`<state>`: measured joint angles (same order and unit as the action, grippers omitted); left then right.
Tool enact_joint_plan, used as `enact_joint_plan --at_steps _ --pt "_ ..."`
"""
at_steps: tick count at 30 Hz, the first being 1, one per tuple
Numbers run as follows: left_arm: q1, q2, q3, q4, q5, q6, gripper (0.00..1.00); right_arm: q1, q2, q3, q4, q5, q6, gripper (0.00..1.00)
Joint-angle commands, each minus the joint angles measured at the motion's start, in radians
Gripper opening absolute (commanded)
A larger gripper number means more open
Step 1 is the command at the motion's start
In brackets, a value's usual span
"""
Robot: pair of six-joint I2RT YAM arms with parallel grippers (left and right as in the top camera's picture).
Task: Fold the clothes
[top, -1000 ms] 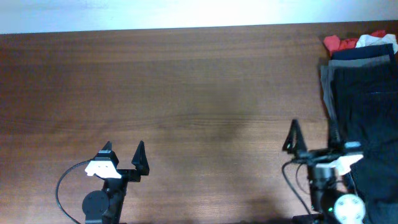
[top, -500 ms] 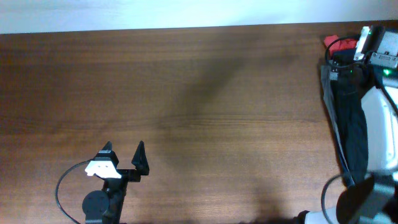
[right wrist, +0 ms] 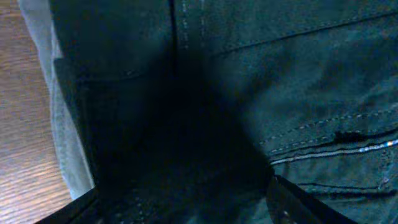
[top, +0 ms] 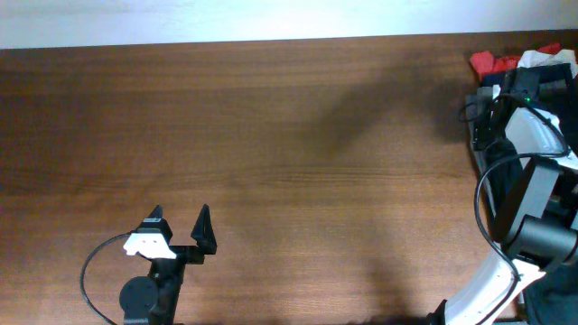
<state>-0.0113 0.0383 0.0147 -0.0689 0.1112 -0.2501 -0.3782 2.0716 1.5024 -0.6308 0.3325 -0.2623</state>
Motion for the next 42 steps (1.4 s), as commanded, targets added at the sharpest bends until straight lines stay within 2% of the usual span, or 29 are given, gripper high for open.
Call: enact_joint_plan --at_steps 1,2,3,5,9,13,14,16,18,23,25,27,30,31,32,33,34,35,36,38,40,42 --pt "-0.004 -0.005 -0.005 -0.001 -0.004 0.016 0.99 -0.008 0.000 0.013 0.000 0.019 0.008 0.57" --pt "-0.004 -0.005 -0.005 -0.001 -0.004 0.016 0.99 -0.008 0.000 0.013 0.000 0.019 0.008 0.45" --pt "-0.004 -0.005 -0.005 -0.001 -0.004 0.016 0.99 -0.008 0.000 0.014 0.000 0.019 0.021 0.42" --pt "-0.004 -0.005 -0.005 -0.001 -0.004 0.016 0.99 -0.008 -0.001 0.029 -0.005 0.020 0.072 0.26" --pt "-0.004 -0.005 -0.005 -0.001 -0.004 0.016 0.99 -0.008 -0.003 0.112 -0.066 0.019 0.103 0.04" --pt "-0.004 -0.005 -0.005 -0.001 -0.004 0.016 0.99 -0.008 -0.031 0.256 -0.174 0.020 0.258 0.04" --pt "-0.004 -0.005 -0.005 -0.001 -0.004 0.016 0.99 -0.006 -0.080 0.341 -0.229 0.009 0.321 0.04" --pt "-0.004 -0.005 -0.005 -0.001 -0.004 0.016 0.99 0.024 -0.162 0.396 -0.282 -0.084 0.330 0.04" --pt "-0.004 -0.005 -0.005 -0.001 -0.004 0.016 0.99 0.105 -0.230 0.396 -0.304 -0.093 0.331 0.03" --pt "-0.004 -0.005 -0.005 -0.001 -0.004 0.016 0.99 0.452 -0.293 0.391 -0.324 -0.116 0.331 0.04" --pt "-0.004 -0.005 -0.005 -0.001 -0.004 0.016 0.99 0.650 -0.245 0.371 -0.322 -0.274 0.348 0.04" --pt "-0.004 -0.005 -0.005 -0.001 -0.004 0.016 0.99 0.820 -0.163 0.370 -0.308 -0.372 0.429 0.04" --pt "-0.004 -0.005 -0.005 -0.001 -0.004 0.016 0.99 1.048 -0.087 0.370 -0.268 -0.506 0.429 0.04" --pt "-0.004 -0.005 -0.005 -0.001 -0.004 0.016 0.99 1.097 -0.087 0.371 -0.255 -0.505 0.428 0.23" --pt "-0.004 -0.005 -0.005 -0.001 -0.004 0.016 0.99 1.123 -0.088 0.386 -0.259 -0.505 0.428 0.60" --pt "-0.004 -0.005 -0.005 -0.001 -0.004 0.016 0.99 1.122 -0.092 0.408 -0.269 -0.505 0.428 0.79" --pt "-0.004 -0.005 -0.005 -0.001 -0.004 0.016 0.99 1.096 -0.104 0.449 -0.300 -0.492 0.425 0.89" --pt "-0.004 -0.005 -0.005 -0.001 -0.004 0.016 0.99 1.056 -0.119 0.509 -0.354 -0.433 0.425 0.89" --pt "-0.004 -0.005 -0.005 -0.001 -0.004 0.016 0.99 0.980 -0.135 0.611 -0.470 -0.317 0.425 1.00" --pt "-0.004 -0.005 -0.005 -0.001 -0.004 0.016 0.99 0.821 -0.145 0.753 -0.669 -0.257 0.425 0.99" --pt "-0.004 -0.005 -0.005 0.008 0.014 0.008 0.99 0.669 -0.145 0.791 -0.830 -0.261 0.425 0.99" --pt "-0.003 -0.005 -0.005 0.157 -0.055 0.008 0.99 0.577 -0.140 0.787 -0.945 -0.261 0.425 0.99"
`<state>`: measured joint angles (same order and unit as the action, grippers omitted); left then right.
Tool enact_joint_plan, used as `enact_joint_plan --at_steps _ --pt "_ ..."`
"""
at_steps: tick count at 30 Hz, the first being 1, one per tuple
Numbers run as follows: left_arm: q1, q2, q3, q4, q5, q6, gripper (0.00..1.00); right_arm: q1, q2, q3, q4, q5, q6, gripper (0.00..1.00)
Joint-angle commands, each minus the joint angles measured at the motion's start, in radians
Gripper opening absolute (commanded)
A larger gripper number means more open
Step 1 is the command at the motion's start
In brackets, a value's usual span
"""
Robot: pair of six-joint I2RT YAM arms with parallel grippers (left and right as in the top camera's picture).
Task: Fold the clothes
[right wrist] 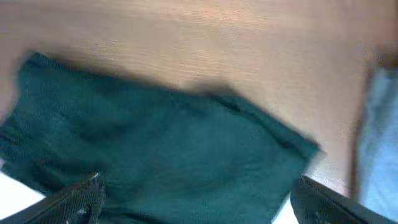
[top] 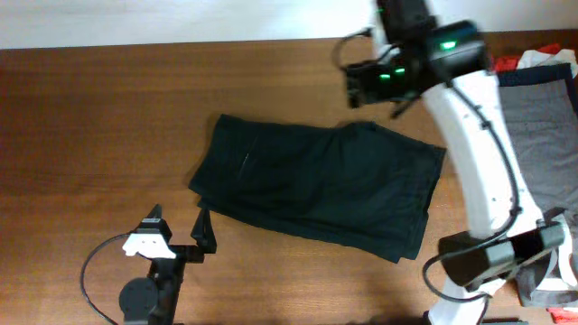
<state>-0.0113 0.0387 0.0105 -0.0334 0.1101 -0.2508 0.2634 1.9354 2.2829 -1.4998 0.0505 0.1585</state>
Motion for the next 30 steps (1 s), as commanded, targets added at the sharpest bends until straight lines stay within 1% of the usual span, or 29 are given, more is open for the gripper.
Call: enact_joint_plan --at_steps 1,2,3,5,7,8,10,11,12,13,15,16,17,19,20,21,26,28,30 --pt "-0.004 -0.005 -0.001 0.171 -0.046 0.009 0.99 -0.095 -0.004 0.006 -0.097 0.016 0.005 0.99" --pt "-0.003 -0.005 -0.001 0.239 -0.021 0.008 0.99 -0.128 -0.004 0.006 -0.100 0.003 0.005 0.99" --pt "-0.003 -0.005 0.004 0.261 -0.002 -0.012 0.99 -0.142 -0.004 0.006 -0.095 0.003 0.005 0.99" --pt "-0.003 0.011 0.058 0.240 -0.002 -0.013 0.99 -0.144 -0.003 0.006 -0.073 0.003 0.005 0.99" --pt "-0.001 0.129 0.234 0.042 -0.002 0.005 0.99 -0.145 -0.003 0.006 -0.055 0.003 0.005 0.99" --pt "-0.001 0.255 0.372 -0.062 0.000 0.075 0.99 -0.144 -0.003 0.006 -0.055 -0.011 0.008 0.99" --pt "-0.001 0.488 0.595 -0.180 0.052 0.199 0.99 -0.144 -0.003 0.006 -0.052 -0.024 0.008 0.99" --pt "-0.001 0.710 0.819 -0.321 0.082 0.287 0.99 -0.144 -0.003 0.006 -0.052 -0.024 0.008 0.99" --pt "-0.001 0.850 0.972 -0.430 0.094 0.318 0.99 -0.144 -0.003 0.006 -0.052 -0.024 0.008 0.99" --pt "-0.001 1.008 1.157 -0.580 0.153 0.343 0.99 -0.144 -0.003 0.006 -0.053 -0.024 0.008 0.99" --pt "-0.001 1.264 1.450 -0.790 0.287 0.343 0.99 -0.144 -0.003 0.006 -0.056 -0.024 0.008 0.99" --pt "-0.001 1.336 1.510 -0.802 0.313 0.343 0.99 -0.144 -0.003 0.006 -0.056 -0.024 0.008 0.99" --pt "-0.001 1.392 1.556 -0.830 0.312 0.343 0.99 -0.144 -0.003 0.006 -0.056 -0.024 0.008 0.99" --pt "-0.001 1.559 1.708 -1.057 0.206 0.343 0.99 -0.144 -0.003 0.006 -0.060 -0.024 0.008 0.99" --pt "-0.002 1.634 1.761 -1.164 0.149 0.343 0.99 -0.144 -0.003 0.006 -0.056 -0.024 0.008 0.99" --pt "-0.002 1.685 1.770 -1.203 0.146 0.343 0.99 -0.144 -0.003 0.006 -0.052 -0.024 0.008 0.99" --pt "-0.002 1.952 1.769 -1.196 0.183 0.343 0.99 -0.144 -0.003 0.006 -0.060 -0.074 0.008 0.99" --pt "-0.002 2.059 1.769 -1.217 0.216 0.343 0.99 -0.144 -0.003 0.006 -0.060 -0.073 0.008 0.99" --pt "-0.001 2.159 1.769 -1.210 0.254 0.402 0.99 -0.144 -0.003 0.006 -0.057 -0.073 0.008 0.99"
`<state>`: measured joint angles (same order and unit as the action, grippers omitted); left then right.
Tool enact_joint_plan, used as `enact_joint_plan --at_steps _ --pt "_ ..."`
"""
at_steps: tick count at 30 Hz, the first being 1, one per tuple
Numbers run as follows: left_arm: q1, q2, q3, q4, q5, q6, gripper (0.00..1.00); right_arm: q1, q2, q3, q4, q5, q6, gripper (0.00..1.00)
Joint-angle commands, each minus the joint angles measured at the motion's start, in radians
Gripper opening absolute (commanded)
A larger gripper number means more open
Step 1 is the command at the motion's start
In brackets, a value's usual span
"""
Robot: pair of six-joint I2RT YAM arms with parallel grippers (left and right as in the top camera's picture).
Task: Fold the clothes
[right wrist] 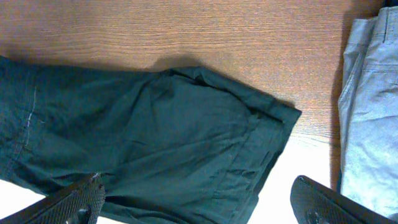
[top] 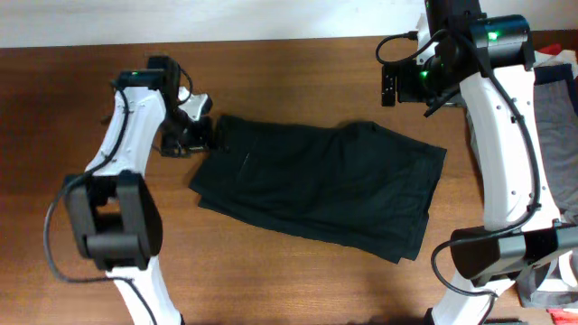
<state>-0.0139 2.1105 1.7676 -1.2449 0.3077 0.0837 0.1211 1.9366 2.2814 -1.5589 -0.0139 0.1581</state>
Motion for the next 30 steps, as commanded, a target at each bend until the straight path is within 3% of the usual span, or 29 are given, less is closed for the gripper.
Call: enact_joint_plan --at_steps 1,6,7,9,10,11,13,15,19,24,26,27,28,29,30 --pt "0.002 0.120 0.011 0.001 0.056 0.068 0.99 -0.002 -0.004 0.008 0.002 -0.009 0.008 0.99" --pt "-0.008 0.204 -0.002 -0.002 0.122 0.105 0.99 -0.002 -0.004 0.008 0.002 -0.008 0.008 0.99" --pt "-0.016 0.219 -0.002 -0.002 0.123 0.105 0.95 -0.002 -0.004 0.008 0.003 -0.008 0.008 0.99" --pt "-0.023 0.232 -0.002 -0.002 0.123 0.105 0.61 -0.002 -0.004 0.008 0.003 -0.008 0.008 0.99" --pt "-0.023 0.232 -0.002 -0.002 0.122 0.090 0.25 -0.002 -0.004 0.008 0.003 -0.008 0.008 0.99" --pt "-0.023 0.232 -0.002 0.002 0.115 0.056 0.01 -0.002 -0.004 0.008 0.004 -0.008 0.008 0.99" --pt "-0.008 0.232 -0.002 0.016 -0.035 -0.101 0.00 -0.002 -0.004 0.008 0.003 -0.008 0.008 0.99" --pt "0.040 0.232 -0.002 -0.014 -0.278 -0.297 0.00 -0.002 -0.004 0.008 0.003 -0.008 0.008 0.99" --pt "0.201 0.229 0.015 -0.102 -0.338 -0.464 0.00 -0.002 -0.004 0.008 0.003 -0.009 0.009 0.98" --pt "0.270 0.229 0.098 -0.213 -0.331 -0.472 0.01 -0.001 0.054 -0.001 0.003 -0.028 0.064 0.99" --pt "0.270 0.229 0.158 -0.254 -0.331 -0.405 0.09 0.004 0.068 -0.001 0.004 -0.066 0.064 0.99" --pt "0.270 0.229 0.207 -0.287 -0.332 -0.403 0.18 0.007 0.068 -0.001 0.011 -0.090 0.064 0.99" --pt "0.270 0.229 0.275 -0.325 -0.331 -0.404 0.52 0.012 0.068 -0.001 0.017 -0.089 0.064 0.99" --pt "0.270 0.229 0.326 -0.349 -0.330 -0.404 0.99 0.018 0.068 -0.001 0.021 -0.090 0.064 0.99" --pt "0.270 0.229 0.375 -0.370 -0.330 -0.404 0.99 0.021 0.068 -0.001 0.024 -0.088 0.064 0.99"
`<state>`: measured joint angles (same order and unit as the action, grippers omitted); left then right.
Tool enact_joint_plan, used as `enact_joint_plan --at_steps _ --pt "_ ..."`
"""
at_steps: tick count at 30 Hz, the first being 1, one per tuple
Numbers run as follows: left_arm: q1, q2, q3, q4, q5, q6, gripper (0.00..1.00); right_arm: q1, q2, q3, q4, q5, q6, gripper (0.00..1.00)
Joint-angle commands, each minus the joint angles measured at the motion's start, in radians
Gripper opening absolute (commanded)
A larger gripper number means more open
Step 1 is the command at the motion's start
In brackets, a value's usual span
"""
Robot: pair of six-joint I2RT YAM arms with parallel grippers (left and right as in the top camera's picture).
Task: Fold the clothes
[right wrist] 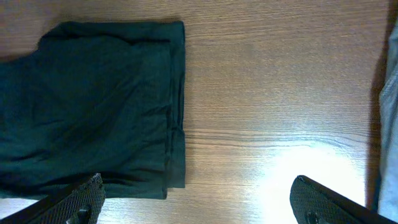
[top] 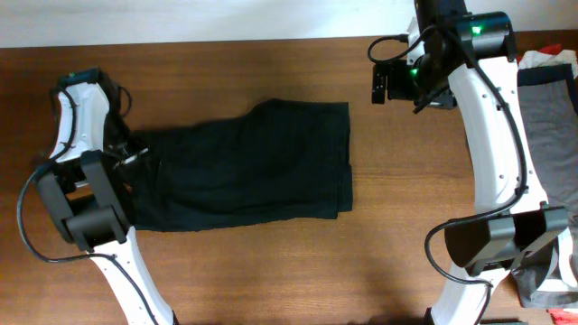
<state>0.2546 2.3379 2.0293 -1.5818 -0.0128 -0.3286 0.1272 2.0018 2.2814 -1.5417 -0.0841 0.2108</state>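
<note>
Dark green shorts [top: 244,167] lie flat on the wooden table, left of centre, with their right edge straight and doubled over [right wrist: 177,106]. My left gripper [top: 126,153] sits at the shorts' left edge, dark against the fabric, and looks shut on it. High above the bare wood to the right of the shorts, my right gripper [right wrist: 205,205] is open and holds nothing. In the overhead view the right gripper [top: 406,81] hangs near the back of the table.
A pile of other clothes lies at the table's right edge: a grey garment [top: 546,117] with red and white pieces [top: 542,59] behind it. The grey garment [right wrist: 390,124] also shows at the right wrist view's border. Bare wood [top: 406,199] separates shorts and pile.
The shorts now lie well to the left and look narrower, their right edge pulled in. My left gripper has moved left and slightly forward with the shorts' left edge. The right gripper has hardly shifted.
First the table was bare, my right gripper was down on the shorts at the right-hand pile and the left arm sat parked in front. Then the shorts lay spread mid-table under the right gripper. Then the left gripper was at their left corner; now they lie further left.
</note>
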Motion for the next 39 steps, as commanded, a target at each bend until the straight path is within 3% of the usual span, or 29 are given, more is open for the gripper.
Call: enact_joint_plan --at_steps 1,5,6,13,19,21,24,28,30,31,32,34,37,39 --pt "0.002 0.001 0.130 -0.035 -0.010 0.009 0.99 0.017 0.003 -0.001 0.007 -0.018 0.012 0.99" --pt "0.034 0.004 0.126 0.071 0.006 0.077 0.99 0.016 0.003 -0.001 0.013 -0.013 0.011 0.99" --pt "0.050 0.006 0.112 0.100 0.106 0.171 0.99 0.016 0.003 -0.001 0.013 -0.010 0.007 0.99" --pt "0.096 0.118 0.111 0.051 0.227 0.436 0.99 0.016 0.003 -0.001 0.024 -0.009 0.004 0.99" --pt "0.100 0.172 0.111 0.051 0.173 0.458 0.99 0.016 0.003 -0.001 0.021 0.040 0.004 0.99" --pt "0.099 0.172 0.105 0.044 0.050 0.452 0.99 0.016 0.003 -0.001 0.021 0.044 0.003 0.99" --pt "0.102 0.172 0.087 0.044 0.148 0.458 0.99 0.016 0.003 -0.001 0.025 0.044 0.004 0.99" --pt "0.039 0.172 -0.068 0.091 0.284 0.459 0.98 0.017 0.003 -0.001 0.029 0.043 0.004 0.99" --pt "0.004 0.172 -0.122 0.117 0.320 0.462 0.57 0.016 0.003 -0.001 0.032 0.043 0.004 0.99" --pt "-0.015 0.172 -0.125 0.120 0.320 0.460 0.17 0.016 0.003 -0.001 0.032 0.043 0.004 0.99" --pt "-0.015 0.172 -0.124 0.118 0.302 0.431 0.01 0.017 0.003 -0.001 0.032 0.043 0.004 0.99" --pt "0.005 0.171 -0.083 0.077 0.203 0.335 0.00 0.017 0.003 -0.001 0.031 0.043 0.005 0.99" --pt "0.019 0.149 0.156 -0.108 0.101 0.232 0.01 0.017 0.003 -0.001 0.031 0.043 0.005 0.99" --pt "0.013 0.052 0.247 -0.107 0.129 0.179 0.00 0.017 0.003 -0.001 0.031 0.043 0.005 0.98"
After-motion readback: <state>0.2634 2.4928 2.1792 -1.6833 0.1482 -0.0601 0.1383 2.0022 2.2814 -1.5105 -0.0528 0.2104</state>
